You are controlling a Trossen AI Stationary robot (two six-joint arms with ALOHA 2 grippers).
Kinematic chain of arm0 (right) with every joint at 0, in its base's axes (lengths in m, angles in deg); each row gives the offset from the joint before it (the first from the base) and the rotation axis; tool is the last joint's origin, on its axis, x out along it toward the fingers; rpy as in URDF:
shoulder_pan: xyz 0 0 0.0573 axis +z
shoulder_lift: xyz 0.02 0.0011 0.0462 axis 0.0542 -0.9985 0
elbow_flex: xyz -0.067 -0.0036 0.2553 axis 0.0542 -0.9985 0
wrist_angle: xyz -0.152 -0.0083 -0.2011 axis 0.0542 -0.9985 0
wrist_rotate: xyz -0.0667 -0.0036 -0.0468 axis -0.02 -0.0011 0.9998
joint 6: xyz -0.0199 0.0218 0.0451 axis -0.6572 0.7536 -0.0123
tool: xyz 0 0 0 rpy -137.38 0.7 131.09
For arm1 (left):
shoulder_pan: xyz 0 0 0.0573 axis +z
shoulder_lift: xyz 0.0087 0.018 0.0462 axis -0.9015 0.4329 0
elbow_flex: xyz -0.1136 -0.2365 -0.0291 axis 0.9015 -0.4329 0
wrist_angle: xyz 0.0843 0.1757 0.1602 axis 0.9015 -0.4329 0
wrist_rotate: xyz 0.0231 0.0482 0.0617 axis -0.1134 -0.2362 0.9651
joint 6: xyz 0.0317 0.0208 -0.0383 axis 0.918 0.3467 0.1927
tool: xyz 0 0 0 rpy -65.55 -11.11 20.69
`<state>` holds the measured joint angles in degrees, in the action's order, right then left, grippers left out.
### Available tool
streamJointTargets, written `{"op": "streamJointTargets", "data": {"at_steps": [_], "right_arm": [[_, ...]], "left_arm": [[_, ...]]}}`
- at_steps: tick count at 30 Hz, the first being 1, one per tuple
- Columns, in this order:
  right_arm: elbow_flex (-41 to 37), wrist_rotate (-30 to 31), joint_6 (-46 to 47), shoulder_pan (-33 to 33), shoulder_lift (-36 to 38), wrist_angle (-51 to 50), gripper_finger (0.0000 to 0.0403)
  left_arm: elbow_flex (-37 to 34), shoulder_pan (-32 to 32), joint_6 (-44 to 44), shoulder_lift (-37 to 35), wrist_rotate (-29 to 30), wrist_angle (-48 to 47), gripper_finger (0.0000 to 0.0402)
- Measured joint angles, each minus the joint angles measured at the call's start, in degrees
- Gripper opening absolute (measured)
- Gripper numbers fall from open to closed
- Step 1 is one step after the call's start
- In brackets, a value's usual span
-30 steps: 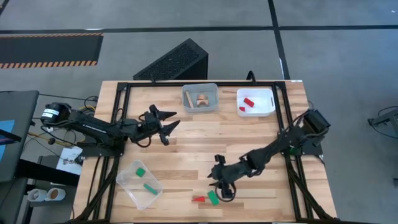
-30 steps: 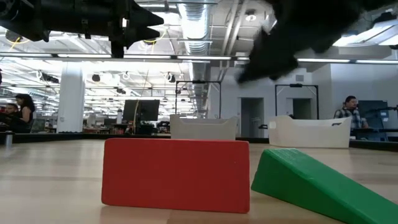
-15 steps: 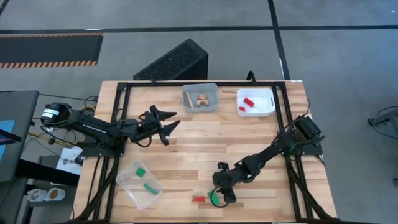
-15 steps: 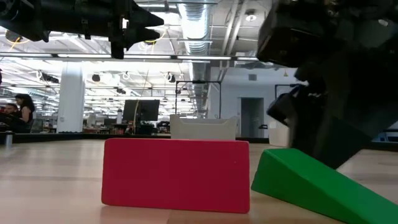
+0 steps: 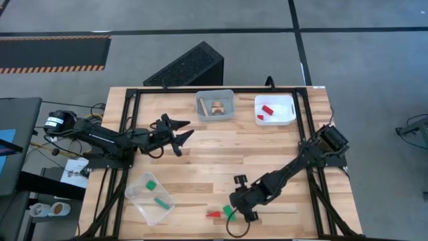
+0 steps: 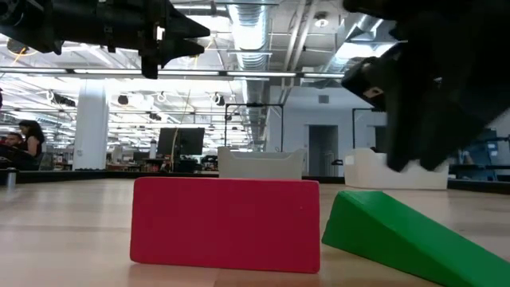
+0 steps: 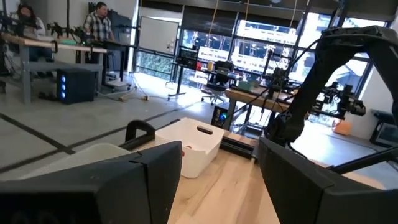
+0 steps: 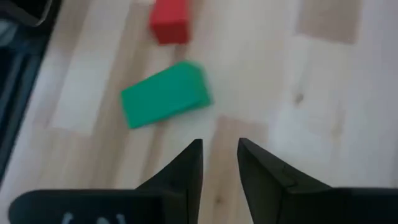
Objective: Sort & place blocks by color
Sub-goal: Put the green block into the transparent bin
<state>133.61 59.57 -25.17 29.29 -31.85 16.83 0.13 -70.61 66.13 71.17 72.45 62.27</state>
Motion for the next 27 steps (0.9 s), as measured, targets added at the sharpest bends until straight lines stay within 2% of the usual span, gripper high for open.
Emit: {"op": "streamJointTargets", "data": {"at_steps": [4, 9, 19, 23, 27], "right_arm": [[0.69, 2.41, -0.36, -0.35, -0.02, 1.33, 0.0121], [1.82, 2.88, -7.81, -0.6, 0.0, 10.46, 0.0121], [1.8, 2.81, -15.61, -3.67, -0.02, 12.19, 0.012], [1.8, 3.2, -14.46, -5.56, -0.02, 12.79, 0.012], [1.8, 6.98, -4.21, -8.19, -0.02, 14.68, 0.012]], "left_arm": [[0.0, 0.0, -0.93, 0.0, 0.0, -1.03, 0.0201], [0.0, 0.0, -0.95, 0.0, -0.01, -1.29, 0.0201], [0.0, 0.28, 0.1, 0.0, 1.4, -1.4, 0.0201], [0.0, 0.28, -0.42, 0.0, 0.47, -1.41, 0.0201], [0.0, 0.28, -0.38, 0.0, 0.61, -1.41, 0.0201]]}}
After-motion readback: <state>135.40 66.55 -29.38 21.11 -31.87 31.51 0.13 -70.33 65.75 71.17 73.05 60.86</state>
